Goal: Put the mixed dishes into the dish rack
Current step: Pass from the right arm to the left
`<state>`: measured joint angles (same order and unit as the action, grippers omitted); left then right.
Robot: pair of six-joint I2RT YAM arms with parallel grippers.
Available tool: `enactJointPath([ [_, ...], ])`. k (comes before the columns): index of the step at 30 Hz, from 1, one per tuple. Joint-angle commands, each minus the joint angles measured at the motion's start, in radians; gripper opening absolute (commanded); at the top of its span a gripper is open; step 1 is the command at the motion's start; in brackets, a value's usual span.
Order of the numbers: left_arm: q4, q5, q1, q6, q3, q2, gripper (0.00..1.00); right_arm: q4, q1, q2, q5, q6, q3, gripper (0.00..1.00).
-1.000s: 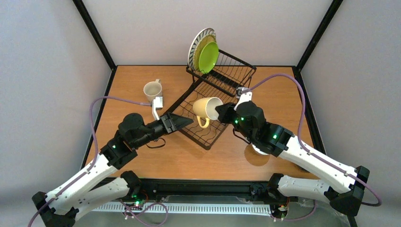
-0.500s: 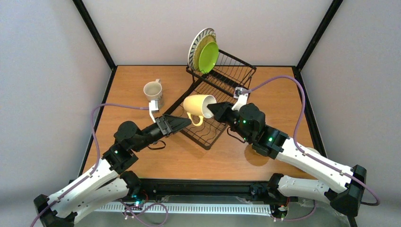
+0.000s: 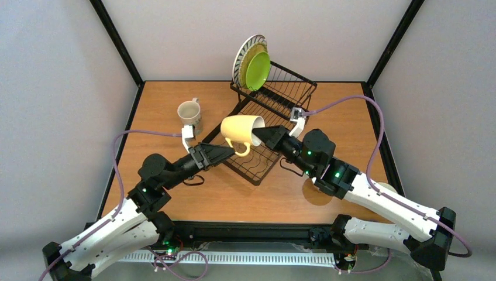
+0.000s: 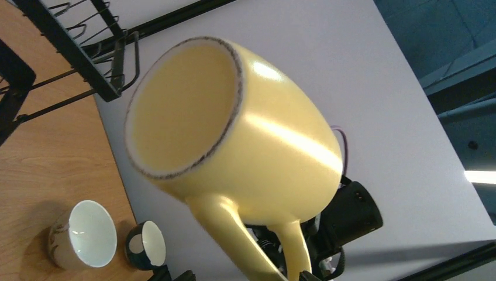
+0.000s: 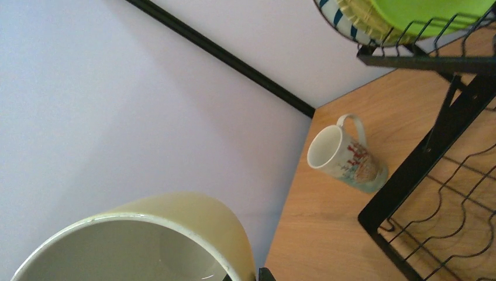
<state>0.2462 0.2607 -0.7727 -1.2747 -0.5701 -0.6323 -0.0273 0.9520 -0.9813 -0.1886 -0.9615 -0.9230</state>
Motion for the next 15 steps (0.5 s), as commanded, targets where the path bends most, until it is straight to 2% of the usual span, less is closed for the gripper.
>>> enactJointPath([
  [1,0.088,0.033,-0.007,-0.018,0.001,0.007,1.00,-0.152,0.008,0.014,0.071,-0.087,0.026,0.02],
  [15,0.220,0.151,-0.007,-0.069,0.005,-0.027,1.00,-0.261,0.007,-0.058,0.247,-0.171,0.046,0.02],
])
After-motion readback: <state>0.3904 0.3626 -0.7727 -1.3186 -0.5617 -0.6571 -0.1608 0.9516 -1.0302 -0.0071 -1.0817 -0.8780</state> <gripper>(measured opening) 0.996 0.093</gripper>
